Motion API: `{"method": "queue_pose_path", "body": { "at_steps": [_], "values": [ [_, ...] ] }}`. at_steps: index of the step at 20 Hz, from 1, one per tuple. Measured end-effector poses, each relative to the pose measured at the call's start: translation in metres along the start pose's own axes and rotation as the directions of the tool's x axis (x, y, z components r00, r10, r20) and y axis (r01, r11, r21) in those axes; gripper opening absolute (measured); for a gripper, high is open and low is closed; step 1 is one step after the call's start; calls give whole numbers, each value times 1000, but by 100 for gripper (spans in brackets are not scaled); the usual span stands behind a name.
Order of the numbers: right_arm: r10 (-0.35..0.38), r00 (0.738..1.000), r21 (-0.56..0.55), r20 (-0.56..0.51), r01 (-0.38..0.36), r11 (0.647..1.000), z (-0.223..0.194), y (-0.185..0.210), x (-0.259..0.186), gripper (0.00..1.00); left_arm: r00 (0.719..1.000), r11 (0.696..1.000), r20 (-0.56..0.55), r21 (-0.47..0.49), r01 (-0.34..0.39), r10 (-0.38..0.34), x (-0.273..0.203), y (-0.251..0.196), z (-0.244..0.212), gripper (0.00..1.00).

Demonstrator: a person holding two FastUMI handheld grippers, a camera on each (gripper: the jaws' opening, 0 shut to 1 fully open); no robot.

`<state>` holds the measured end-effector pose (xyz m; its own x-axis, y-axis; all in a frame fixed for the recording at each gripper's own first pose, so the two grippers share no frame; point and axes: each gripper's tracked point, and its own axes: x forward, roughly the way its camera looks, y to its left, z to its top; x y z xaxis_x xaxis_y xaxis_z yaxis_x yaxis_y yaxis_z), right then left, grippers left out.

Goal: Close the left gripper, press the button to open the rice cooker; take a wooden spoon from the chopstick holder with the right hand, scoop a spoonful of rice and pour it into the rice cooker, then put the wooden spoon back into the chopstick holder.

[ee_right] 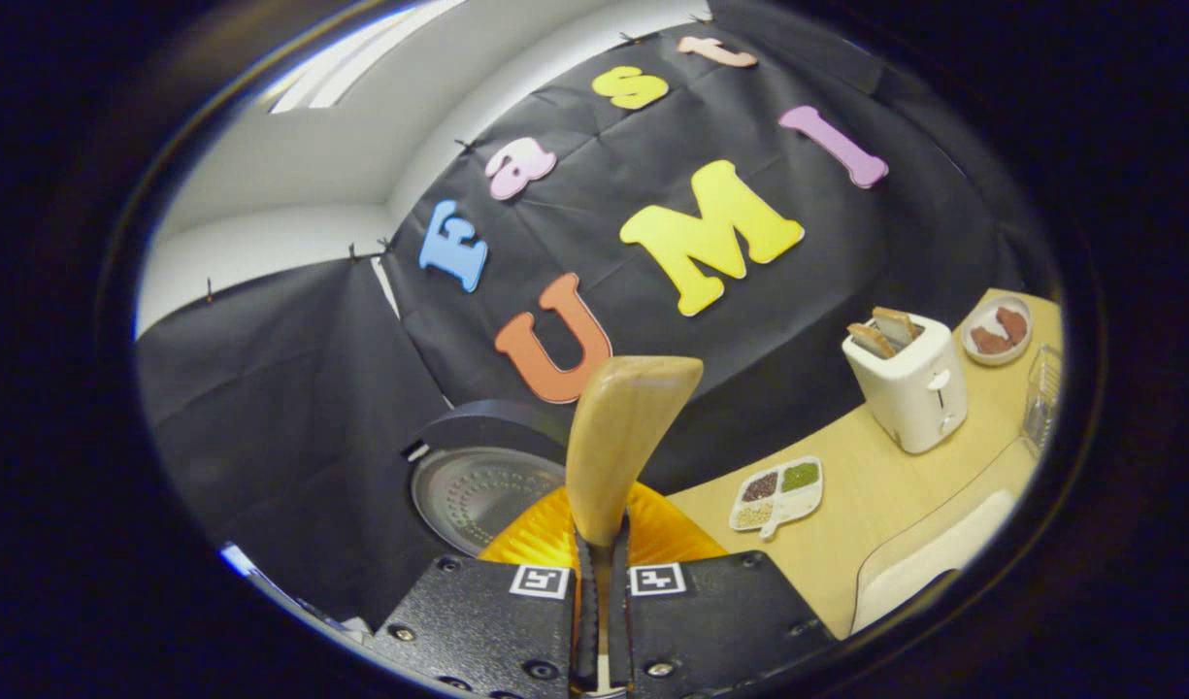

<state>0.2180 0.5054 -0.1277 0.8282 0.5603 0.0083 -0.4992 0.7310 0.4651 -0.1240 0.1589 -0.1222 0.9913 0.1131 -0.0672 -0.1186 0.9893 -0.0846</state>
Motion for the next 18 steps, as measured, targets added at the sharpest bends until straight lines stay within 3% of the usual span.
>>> {"method": "queue_pose_path", "body": {
  "at_steps": [4, 7, 11, 14, 18],
  "values": [
    [8, 1000, -180, -24, -12, 984, -12, 18, 2, 9, 1000, 1000, 21, -8, -24, 24, -10, 15, 2, 94],
    [16, 999, -311, 35, -4, 950, -6, 30, -4, 10, 1000, 1000, 15, -26, 10, -10, -17, 11, -1, 94],
    [39, 997, -434, 70, -4, 901, 1, 42, -5, 11, 999, 1000, 34, -22, 5, -4, -28, 17, 4, 95],
    [84, 989, -570, 120, 0, 821, 10, 63, -14, 9, 999, 1000, 38, -12, 4, -4, -34, 19, 6, 94],
    [133, 990, -706, 41, -65, 706, -21, 79, -17, 10, 998, 999, 50, -33, 30, -28, -38, 15, 11, 95]
  ]
}}
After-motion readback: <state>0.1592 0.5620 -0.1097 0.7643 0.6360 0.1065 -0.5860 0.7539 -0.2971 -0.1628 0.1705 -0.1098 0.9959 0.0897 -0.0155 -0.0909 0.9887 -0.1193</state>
